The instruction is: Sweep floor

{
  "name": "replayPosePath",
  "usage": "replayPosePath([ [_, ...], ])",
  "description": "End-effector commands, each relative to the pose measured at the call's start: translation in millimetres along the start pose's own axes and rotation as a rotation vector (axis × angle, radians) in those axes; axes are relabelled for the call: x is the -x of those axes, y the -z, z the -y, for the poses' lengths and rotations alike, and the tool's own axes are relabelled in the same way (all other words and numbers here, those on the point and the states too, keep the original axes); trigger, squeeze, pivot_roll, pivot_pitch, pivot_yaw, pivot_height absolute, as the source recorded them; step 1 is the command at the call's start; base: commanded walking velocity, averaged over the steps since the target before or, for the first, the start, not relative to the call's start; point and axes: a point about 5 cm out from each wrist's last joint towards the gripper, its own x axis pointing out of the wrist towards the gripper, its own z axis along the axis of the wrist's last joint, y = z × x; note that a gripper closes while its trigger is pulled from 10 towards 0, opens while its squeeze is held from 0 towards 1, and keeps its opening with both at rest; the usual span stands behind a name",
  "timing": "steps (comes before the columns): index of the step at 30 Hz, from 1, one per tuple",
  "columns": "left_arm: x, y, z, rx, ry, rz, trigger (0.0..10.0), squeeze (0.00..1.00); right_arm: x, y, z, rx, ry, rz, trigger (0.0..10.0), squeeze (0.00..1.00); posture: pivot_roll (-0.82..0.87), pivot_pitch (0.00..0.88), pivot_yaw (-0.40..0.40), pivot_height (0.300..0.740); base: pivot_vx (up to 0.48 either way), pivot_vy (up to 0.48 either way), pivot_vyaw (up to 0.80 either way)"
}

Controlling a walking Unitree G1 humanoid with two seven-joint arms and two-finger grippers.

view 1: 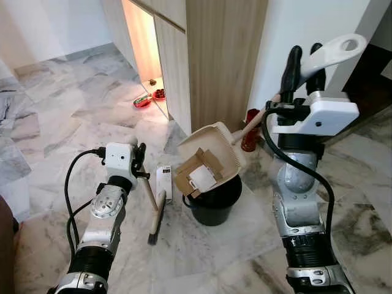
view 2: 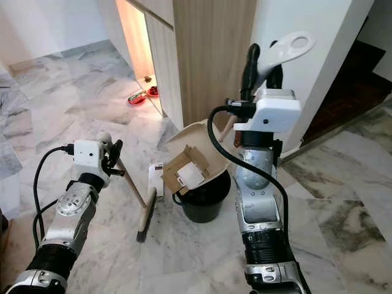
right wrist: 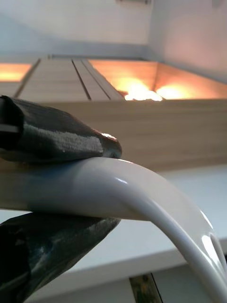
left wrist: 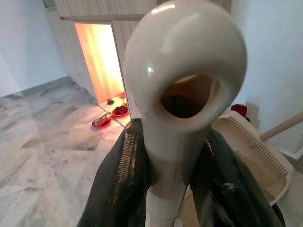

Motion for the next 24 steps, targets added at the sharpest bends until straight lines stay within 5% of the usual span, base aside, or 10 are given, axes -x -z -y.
replayPosePath([
  [1,-3.1,-14.0,-0.3,-0.025,0.012,0.067,10.0,0.0,-11.2,-25.6,3.4,0.005,0.026,0.148,10.0,0.0,0.06,0.071,0.044,0.74,0.0,0.0,0.0],
  [7,-2.8,-14.7,-0.6,-0.024,0.014,0.072,10.0,0.0,-13.0,-30.7,5.4,0.081,0.011,0.195,10.0,0.0,0.06,0.073,0.044,0.74,0.0,0.0,0.0],
  [24,-2.6,-16.3,-0.7,-0.03,0.026,0.08,10.0,0.0,-6.8,-37.3,-16.0,0.043,-0.089,0.232,10.0,0.0,0.07,0.072,0.044,0.74,0.0,0.0,0.0],
])
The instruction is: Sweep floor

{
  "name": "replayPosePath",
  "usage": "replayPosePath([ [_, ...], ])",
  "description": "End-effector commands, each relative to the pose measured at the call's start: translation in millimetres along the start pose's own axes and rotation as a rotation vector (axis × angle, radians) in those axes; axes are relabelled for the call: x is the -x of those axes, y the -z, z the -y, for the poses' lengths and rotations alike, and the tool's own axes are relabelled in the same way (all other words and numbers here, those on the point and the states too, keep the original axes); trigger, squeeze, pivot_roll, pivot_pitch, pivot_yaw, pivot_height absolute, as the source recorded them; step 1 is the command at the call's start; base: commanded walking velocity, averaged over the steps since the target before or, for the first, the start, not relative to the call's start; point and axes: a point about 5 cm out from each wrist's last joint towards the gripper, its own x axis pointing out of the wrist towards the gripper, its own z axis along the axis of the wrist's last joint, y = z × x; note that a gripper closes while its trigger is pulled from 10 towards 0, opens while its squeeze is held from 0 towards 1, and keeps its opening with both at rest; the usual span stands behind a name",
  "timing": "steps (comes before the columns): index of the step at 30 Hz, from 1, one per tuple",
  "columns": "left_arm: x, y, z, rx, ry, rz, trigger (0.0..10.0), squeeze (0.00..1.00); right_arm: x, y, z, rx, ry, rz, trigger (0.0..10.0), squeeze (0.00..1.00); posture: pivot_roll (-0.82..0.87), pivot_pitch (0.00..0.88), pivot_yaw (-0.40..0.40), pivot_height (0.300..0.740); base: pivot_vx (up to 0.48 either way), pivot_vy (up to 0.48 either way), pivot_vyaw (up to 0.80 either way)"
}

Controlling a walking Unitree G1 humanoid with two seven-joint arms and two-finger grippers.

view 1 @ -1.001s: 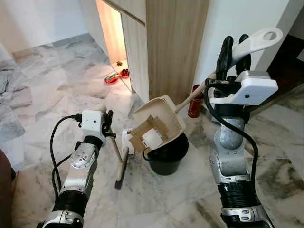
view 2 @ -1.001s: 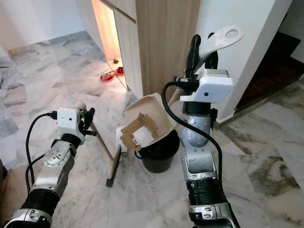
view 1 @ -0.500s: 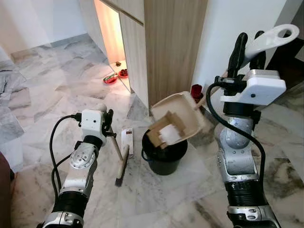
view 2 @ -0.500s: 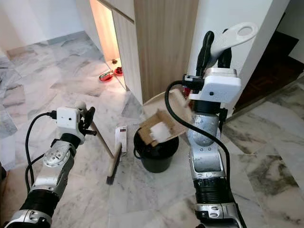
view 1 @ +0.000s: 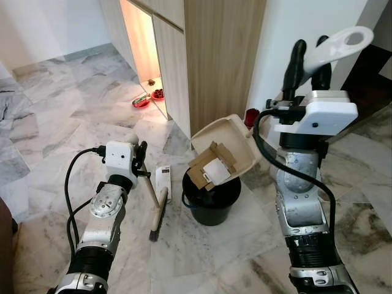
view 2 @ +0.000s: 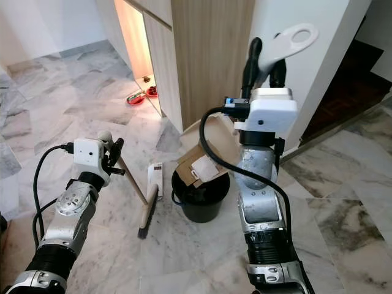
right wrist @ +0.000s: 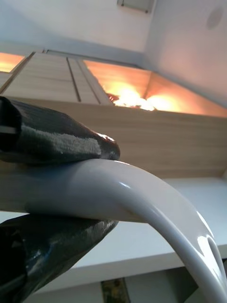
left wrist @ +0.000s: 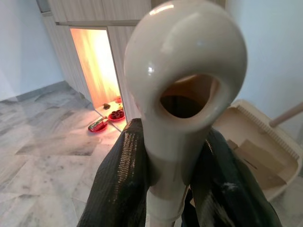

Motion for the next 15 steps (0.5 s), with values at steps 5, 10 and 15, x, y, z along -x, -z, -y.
replayPosePath([
  [5,-2.2,-13.2,-0.4,-0.031,0.015,0.067,10.0,0.0,-7.7,-28.8,-8.7,-0.012,-0.055,0.173,10.0,0.0,0.06,0.072,0.042,0.74,0.0,0.0,0.0],
  [10,-2.4,-13.3,0.2,-0.033,0.02,0.067,10.0,0.0,-6.8,-31.9,-14.9,-0.015,-0.093,0.192,10.0,0.0,0.07,0.07,0.04,0.74,0.0,0.0,0.0],
  [15,-2.5,-13.2,0.4,-0.034,0.023,0.068,10.0,0.0,-6.0,-34.2,-19.7,-0.005,-0.131,0.211,10.0,0.0,0.06,0.066,0.04,0.74,0.0,0.0,0.0],
])
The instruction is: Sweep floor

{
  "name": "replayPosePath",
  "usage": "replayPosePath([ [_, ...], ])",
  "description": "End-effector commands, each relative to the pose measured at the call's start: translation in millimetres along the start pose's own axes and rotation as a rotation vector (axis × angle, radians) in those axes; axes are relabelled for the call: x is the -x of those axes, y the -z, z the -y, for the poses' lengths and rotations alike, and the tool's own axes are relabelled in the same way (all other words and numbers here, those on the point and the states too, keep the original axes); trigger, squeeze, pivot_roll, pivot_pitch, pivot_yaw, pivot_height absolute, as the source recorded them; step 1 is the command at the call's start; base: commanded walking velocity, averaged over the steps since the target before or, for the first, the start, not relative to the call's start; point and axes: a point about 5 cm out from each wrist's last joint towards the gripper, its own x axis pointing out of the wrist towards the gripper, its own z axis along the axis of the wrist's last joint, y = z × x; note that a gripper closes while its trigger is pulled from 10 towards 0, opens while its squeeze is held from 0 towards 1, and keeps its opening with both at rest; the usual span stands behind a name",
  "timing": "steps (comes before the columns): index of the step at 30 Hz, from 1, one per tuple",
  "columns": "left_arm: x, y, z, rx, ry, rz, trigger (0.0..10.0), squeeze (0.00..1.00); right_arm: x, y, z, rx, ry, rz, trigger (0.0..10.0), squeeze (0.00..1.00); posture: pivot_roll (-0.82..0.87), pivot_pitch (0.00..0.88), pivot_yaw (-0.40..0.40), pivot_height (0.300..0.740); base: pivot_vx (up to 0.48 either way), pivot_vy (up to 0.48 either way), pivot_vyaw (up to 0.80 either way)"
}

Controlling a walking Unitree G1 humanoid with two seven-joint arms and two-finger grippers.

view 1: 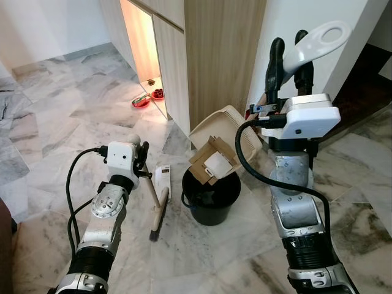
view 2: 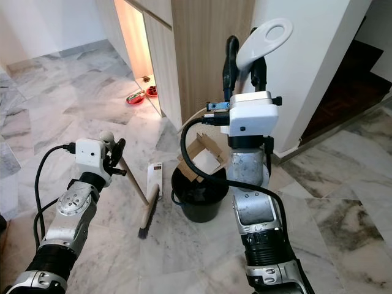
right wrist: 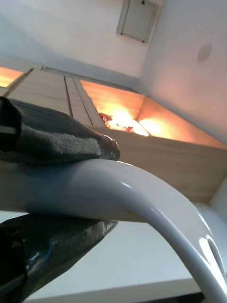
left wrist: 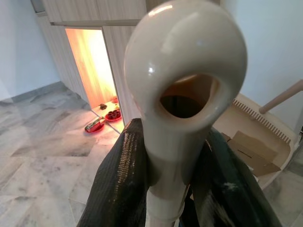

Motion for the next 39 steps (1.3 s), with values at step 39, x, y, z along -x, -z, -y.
replayPosePath([
  [39,-1.4,-10.4,0.5,-0.04,0.021,0.054,10.0,0.0,7.9,19.0,37.1,0.363,0.087,-0.107,10.0,0.0,0.06,0.07,0.04,0.74,0.0,0.0,0.0],
])
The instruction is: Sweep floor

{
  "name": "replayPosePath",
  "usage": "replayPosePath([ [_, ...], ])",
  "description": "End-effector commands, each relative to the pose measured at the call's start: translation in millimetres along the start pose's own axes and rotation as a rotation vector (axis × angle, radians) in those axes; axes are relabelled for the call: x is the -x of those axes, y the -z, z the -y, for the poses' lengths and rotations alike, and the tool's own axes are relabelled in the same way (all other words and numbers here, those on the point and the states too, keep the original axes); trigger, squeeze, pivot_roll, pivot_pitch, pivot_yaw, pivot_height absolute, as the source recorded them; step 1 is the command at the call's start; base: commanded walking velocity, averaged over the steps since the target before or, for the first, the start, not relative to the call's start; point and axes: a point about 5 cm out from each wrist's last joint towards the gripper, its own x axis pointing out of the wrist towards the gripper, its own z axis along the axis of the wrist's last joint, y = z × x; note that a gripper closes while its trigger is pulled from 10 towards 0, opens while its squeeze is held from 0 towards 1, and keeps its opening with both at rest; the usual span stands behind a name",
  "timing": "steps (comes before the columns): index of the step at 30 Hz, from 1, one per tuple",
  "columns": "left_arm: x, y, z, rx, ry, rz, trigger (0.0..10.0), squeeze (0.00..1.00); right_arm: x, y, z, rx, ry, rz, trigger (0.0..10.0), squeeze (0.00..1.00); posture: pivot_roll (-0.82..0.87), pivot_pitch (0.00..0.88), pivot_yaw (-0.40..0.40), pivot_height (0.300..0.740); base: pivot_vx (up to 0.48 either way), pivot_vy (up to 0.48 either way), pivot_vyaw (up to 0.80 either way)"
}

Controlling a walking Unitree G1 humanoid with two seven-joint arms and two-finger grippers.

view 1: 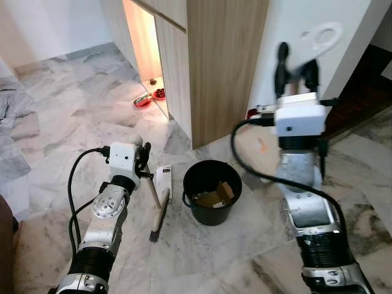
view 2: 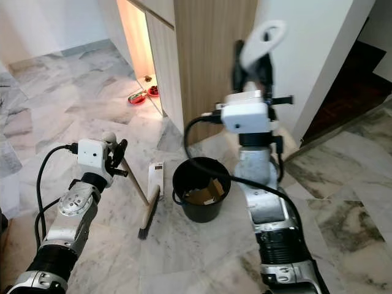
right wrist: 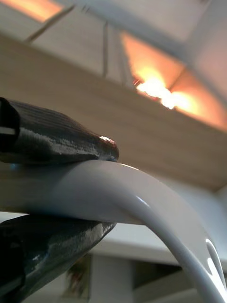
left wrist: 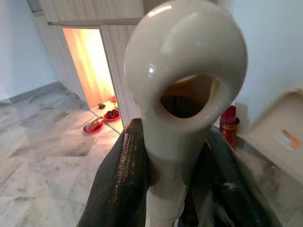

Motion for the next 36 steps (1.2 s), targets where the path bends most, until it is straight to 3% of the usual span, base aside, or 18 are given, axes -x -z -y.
replayPosePath([
  [1,-1.6,-11.2,-2.6,-0.035,0.007,0.057,10.0,0.0,-0.1,-1.0,1.1,0.017,0.008,0.009,10.0,0.0,0.06,0.07,0.04,0.74,0.0,0.0,0.0],
  [8,-1.3,-10.5,-3.3,-0.04,0.0,0.052,10.0,0.0,24.4,32.5,12.1,0.067,0.075,-0.198,10.0,0.0,0.06,0.069,0.04,0.74,0.0,0.0,0.0],
  [16,2.5,-5.0,-7.9,-0.021,-0.041,0.028,10.0,0.0,55.7,71.4,29.4,0.02,0.207,-0.444,10.0,0.0,0.07,0.07,0.037,0.74,0.0,0.0,0.0],
  [20,4.6,-0.6,-9.7,0.01,-0.068,0.011,10.0,0.0,67.0,82.9,34.2,0.02,0.22,-0.508,10.0,0.0,0.06,0.07,0.034,0.74,0.0,0.0,0.0],
  [28,10.1,7.9,-10.9,0.074,-0.113,-0.013,10.0,0.0,90.5,102.1,37.9,-0.071,0.288,-0.631,10.0,0.0,0.06,0.066,0.031,0.74,0.0,0.0,0.0],
  [36,9.1,7.9,-5.5,0.088,-0.104,-0.009,10.0,0.0,94.4,105.1,26.9,-0.183,0.26,-0.635,10.0,0.0,0.05,0.056,0.03,0.74,0.0,0.0,0.0],
])
